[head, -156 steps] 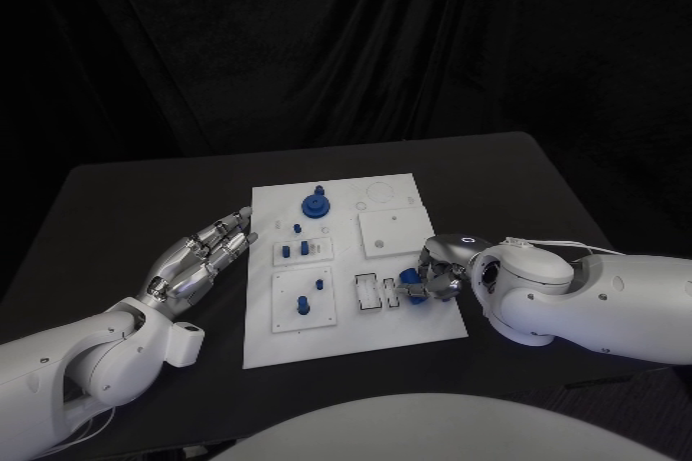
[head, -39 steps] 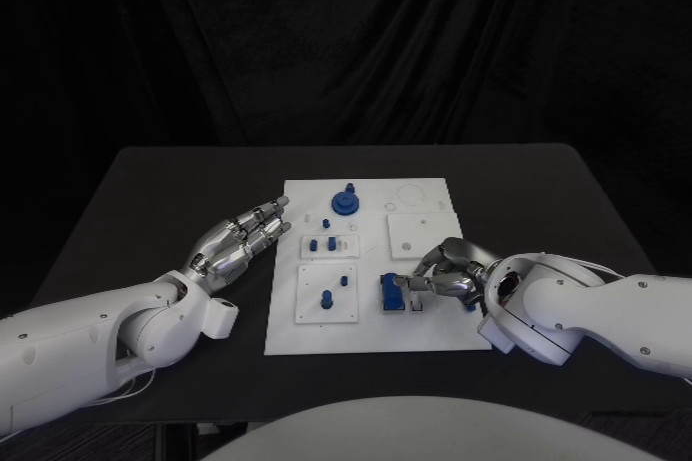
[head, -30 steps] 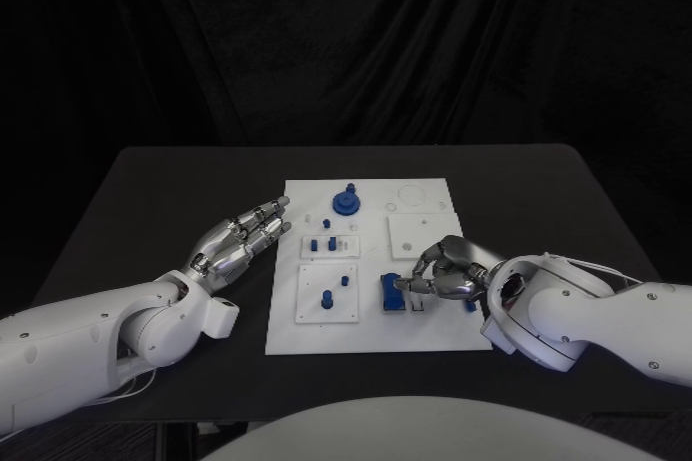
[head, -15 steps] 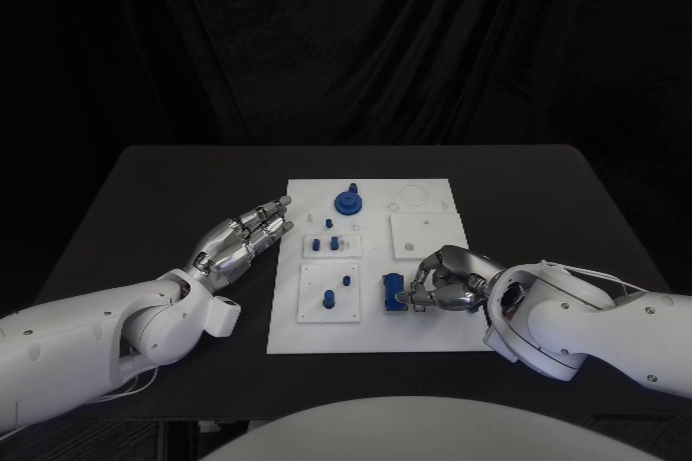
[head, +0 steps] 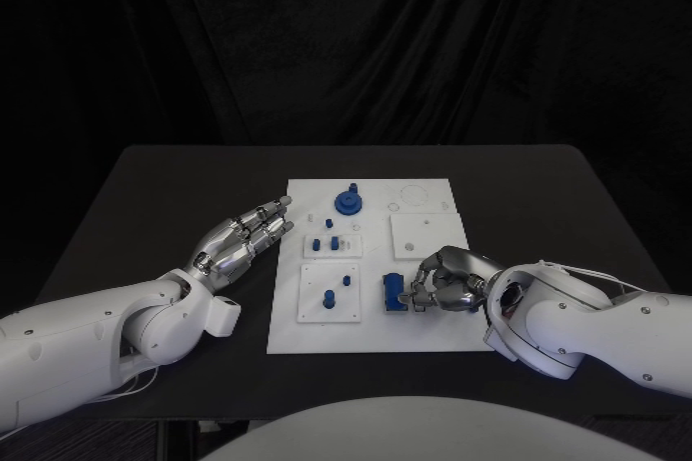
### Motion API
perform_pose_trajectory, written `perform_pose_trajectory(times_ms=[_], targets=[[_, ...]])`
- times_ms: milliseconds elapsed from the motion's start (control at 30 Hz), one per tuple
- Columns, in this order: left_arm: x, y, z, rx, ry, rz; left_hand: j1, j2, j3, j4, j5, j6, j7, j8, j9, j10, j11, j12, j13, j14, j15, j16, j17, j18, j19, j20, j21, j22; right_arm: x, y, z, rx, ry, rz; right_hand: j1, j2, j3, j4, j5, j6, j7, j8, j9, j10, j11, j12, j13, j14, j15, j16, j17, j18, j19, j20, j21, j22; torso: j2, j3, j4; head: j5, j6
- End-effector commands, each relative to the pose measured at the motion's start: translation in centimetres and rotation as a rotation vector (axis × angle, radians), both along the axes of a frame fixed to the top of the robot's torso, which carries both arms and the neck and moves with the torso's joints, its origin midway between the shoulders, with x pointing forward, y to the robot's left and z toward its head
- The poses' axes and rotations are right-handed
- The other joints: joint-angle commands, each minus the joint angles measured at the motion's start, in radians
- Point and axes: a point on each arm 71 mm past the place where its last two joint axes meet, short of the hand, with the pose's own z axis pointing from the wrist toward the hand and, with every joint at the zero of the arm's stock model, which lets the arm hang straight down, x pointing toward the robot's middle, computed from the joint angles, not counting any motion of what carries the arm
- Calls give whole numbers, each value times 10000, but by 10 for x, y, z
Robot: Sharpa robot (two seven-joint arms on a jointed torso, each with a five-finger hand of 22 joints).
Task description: Assemble the parts on the task board
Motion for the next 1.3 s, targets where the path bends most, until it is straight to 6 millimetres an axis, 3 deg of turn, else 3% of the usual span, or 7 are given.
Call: perform_pose_trajectory(times_ms=[33,300,867,1067,1133,1167,1300], targets=[[0,-2,2,-315,-234,-26,-16,22,60,10,68,11,58,36,9,-14,67,-24,3,-4,36,-66,-9,-21,8,38,-16,-14,0,0,-2,-115,-5,31,148,19,15,-64,171,-54,-39,54,30,1040,-72,26,2634,908,-53,-5,1947,-41,704,-67,41,2369,-10,-3,-6,31,-2],[0,-2,2,-327,-212,-61,-16,22,60,10,68,11,58,36,9,-14,67,-24,3,-4,36,-66,-9,-21,8,38,-16,-14,2,1,-3,-152,15,95,613,57,136,-239,599,-82,-68,-4,60,1040,-102,26,2634,910,-82,-3,1954,-42,706,-96,43,2370,-8,-14,10,57,-2],[0,-2,2,-326,-207,-64,-15,27,69,9,67,11,61,36,10,-14,72,-22,3,-4,45,-66,-9,-24,10,44,-14,-11,-1,0,-2,-134,86,260,233,-770,-69,188,-2516,35,3,67,286,1040,-34,26,2634,910,-26,-4,1958,-37,695,-45,16,2363,22,-7,12,69,-2],[0,0,2,-309,-223,-21,-13,27,81,5,63,11,67,36,10,-12,84,-12,5,-4,47,-66,-9,-27,9,49,-15,-17,-1,-13,8,-39,-399,-195,-252,-860,117,203,-2724,24,9,-85,186,1040,-35,26,2634,909,-24,-6,1954,-32,688,-47,-2,2356,14,-7,-18,115,-2],[0,0,2,-297,-247,19,-9,21,91,0,73,27,75,40,12,-7,97,1,6,-4,2,-66,-9,-14,10,35,-14,-19,5,-23,21,-301,-702,-403,-287,-623,348,166,-1979,76,97,-952,-596,1040,53,26,2634,911,11,-3,1960,-34,691,-7,-1,2357,4,-5,-17,106,-2],[-1,0,2,-291,-253,32,-9,21,91,0,73,27,75,40,12,-7,97,1,6,-4,2,-66,-9,-14,10,35,-14,-19,8,-27,26,-475,-772,-457,120,-424,516,53,-776,198,161,-1484,-1103,1040,38,26,2634,916,44,6,1982,-38,699,-2,17,2363,-1,-5,-16,88,-2],[0,-1,2,-277,-263,45,-9,18,96,-2,80,41,78,42,14,-3,101,12,8,-4,-15,-66,-9,-7,10,27,-14,-20,17,-47,47,-1534,-1023,-674,51,-177,471,116,347,512,242,-2423,-2069,1040,171,26,2634,921,140,16,2009,-46,709,92,38,2371,-24,-3,-21,-135,-2]])
